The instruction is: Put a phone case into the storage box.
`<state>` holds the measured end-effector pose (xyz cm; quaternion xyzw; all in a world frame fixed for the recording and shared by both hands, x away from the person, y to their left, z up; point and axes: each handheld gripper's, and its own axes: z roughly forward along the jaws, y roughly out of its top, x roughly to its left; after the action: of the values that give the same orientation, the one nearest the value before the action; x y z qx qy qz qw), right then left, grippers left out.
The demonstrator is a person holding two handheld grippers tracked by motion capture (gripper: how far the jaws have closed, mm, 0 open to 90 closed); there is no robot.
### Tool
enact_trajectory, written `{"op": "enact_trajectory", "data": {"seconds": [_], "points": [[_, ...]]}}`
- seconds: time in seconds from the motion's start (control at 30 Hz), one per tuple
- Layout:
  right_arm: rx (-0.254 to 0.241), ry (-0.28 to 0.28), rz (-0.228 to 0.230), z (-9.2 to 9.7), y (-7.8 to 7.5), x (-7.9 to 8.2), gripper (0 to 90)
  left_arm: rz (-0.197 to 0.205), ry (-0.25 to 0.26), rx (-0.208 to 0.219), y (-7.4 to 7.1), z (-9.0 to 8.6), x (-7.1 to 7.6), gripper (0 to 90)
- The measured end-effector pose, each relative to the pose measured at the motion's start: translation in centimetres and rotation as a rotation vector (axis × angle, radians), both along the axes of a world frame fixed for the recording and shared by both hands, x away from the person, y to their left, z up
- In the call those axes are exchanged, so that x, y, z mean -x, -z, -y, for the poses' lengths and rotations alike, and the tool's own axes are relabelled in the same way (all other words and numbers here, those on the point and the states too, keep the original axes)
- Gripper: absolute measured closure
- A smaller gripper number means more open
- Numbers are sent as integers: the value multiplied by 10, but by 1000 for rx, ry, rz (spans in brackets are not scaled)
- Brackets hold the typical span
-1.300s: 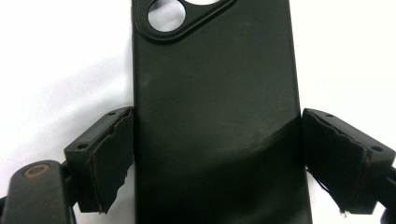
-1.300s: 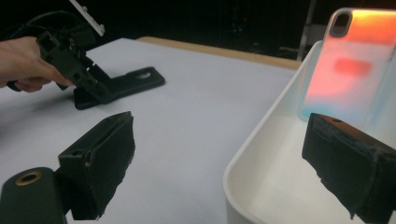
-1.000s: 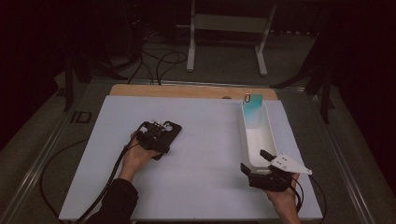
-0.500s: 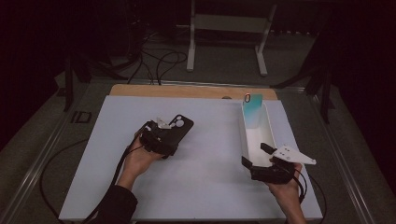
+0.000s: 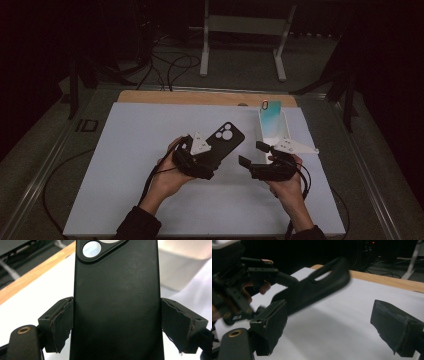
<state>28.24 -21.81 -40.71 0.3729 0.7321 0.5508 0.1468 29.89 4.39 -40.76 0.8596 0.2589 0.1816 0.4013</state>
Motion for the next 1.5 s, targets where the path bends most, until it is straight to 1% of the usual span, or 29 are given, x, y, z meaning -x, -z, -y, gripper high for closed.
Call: {"op": "enact_trajectory", "data": {"seconds": [0.03,0.1,0.13,0.27,0.33,0.37,0.4,0.43,0.5,0.53,0.6,0.7,0.77,0.8,0.83,0.87,0.93,0.97,1.0,1.03,1.17,1.23,1.27,1.33,1.37,1.4,1.43,1.47,1.5], "points": [[0,0,0,0,0,0,137,0,0,0,0,0,0,159],[-13,-14,-13,-8,-3,-2,157,12,41,13,-3,8,6,158],[-13,-14,-13,-8,-3,-2,157,12,41,13,-3,8,6,158],[-34,-37,-44,-17,-6,-6,252,29,66,24,-4,14,10,157],[-56,-54,-68,-18,-7,-7,338,41,77,34,-4,16,12,157],[-56,-54,-68,-18,-7,-7,338,44,77,34,-4,17,13,157],[-78,-67,-94,-19,-7,-8,403,50,77,40,-4,17,14,156],[-78,-67,-94,-19,-7,-8,403,53,80,49,-4,17,14,156],[-98,-85,-124,-20,-6,-10,522,53,87,58,-4,17,15,155],[-98,-85,-124,-20,-6,-10,522,54,91,55,-4,17,15,155],[-107,-104,-138,-22,-4,-10,628,50,99,49,-2,19,16,155],[-115,-128,-147,-24,-4,-10,744,43,102,39,0,21,16,153],[-115,-135,-149,-25,-4,-9,758,43,101,33,1,22,16,150],[-105,-138,-153,-27,-3,-9,781,56,96,19,3,23,17,147],[-105,-138,-153,-27,-3,-9,781,56,96,19,3,23,17,144],[-112,-138,-167,-28,-3,-8,806,82,79,-4,3,25,19,142],[-116,-138,-168,-28,-2,-8,823,93,68,-14,4,27,19,139],[-119,-139,-159,-30,-3,-7,857,92,63,-1,4,27,19,156],[-119,-139,-159,-30,-3,-7,857,92,63,-1,4,27,19,156],[-97,-129,-145,-31,-4,-6,858,90,58,11,4,26,18,156],[-90,-114,-129,-30,-6,-5,860,85,55,17,3,24,18,143],[-87,-124,-118,-26,-7,-5,860,24,76,80,2,15,12,113],[-84,-133,-111,-24,-8,-5,860,24,76,80,2,15,12,95],[-85,-141,-101,-23,-8,-4,860,-27,99,109,2,11,9,83],[-85,-141,-101,-23,-8,-4,860,-27,99,109,2,11,9,71],[-86,-149,-91,-21,-9,-3,860,-49,118,125,3,8,7,71],[-98,-191,-84,-17,-10,0,860,-64,129,136,4,7,6,57],[-100,-208,-81,-16,-10,1,860,-95,154,149,5,5,5,55],[-108,-230,-77,-15,-10,2,860,-95,154,149,5,5,5,57]]}}
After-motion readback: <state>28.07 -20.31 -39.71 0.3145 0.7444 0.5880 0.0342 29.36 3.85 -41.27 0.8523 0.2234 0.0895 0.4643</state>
